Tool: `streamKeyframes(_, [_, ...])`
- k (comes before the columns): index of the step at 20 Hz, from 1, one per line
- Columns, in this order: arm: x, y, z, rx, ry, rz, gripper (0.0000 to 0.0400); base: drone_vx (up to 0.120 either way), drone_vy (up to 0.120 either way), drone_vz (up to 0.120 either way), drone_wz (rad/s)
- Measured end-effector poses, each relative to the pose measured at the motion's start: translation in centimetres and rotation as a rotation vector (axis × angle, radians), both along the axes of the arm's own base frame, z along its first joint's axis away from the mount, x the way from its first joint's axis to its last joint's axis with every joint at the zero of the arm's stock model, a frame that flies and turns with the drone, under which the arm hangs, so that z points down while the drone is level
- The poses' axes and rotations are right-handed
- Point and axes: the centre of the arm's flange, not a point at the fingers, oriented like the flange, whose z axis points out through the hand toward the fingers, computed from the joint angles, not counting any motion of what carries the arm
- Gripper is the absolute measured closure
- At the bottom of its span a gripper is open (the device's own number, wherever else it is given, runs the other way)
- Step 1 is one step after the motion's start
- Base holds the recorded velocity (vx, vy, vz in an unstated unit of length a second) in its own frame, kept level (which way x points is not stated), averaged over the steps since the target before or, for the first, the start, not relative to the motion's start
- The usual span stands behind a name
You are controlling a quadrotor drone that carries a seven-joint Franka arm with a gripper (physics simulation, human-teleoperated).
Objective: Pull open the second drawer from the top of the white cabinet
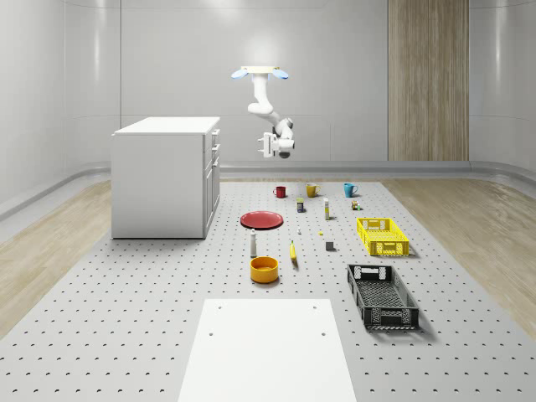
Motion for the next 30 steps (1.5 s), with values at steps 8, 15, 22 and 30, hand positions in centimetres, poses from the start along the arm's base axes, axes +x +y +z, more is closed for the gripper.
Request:
streamKeyframes(8, [0.0,0.0,0.0,0.0,0.0,0.0,0.01,0.12,0.0,0.0,0.0])
streamKeyframes(15, [0.0,0.0,0.0,0.0,0.0,0.0,0.01,0.12,0.0,0.0,0.0])
streamKeyframes(22, [0.0,0.0,0.0,0.0,0.0,0.0,0.01,0.12,0.0,0.0,0.0])
streamKeyframes(30, [0.0,0.0,-0.01,0.0,0.0,0.0,0.01,0.115,0.0,0.0,0.0])
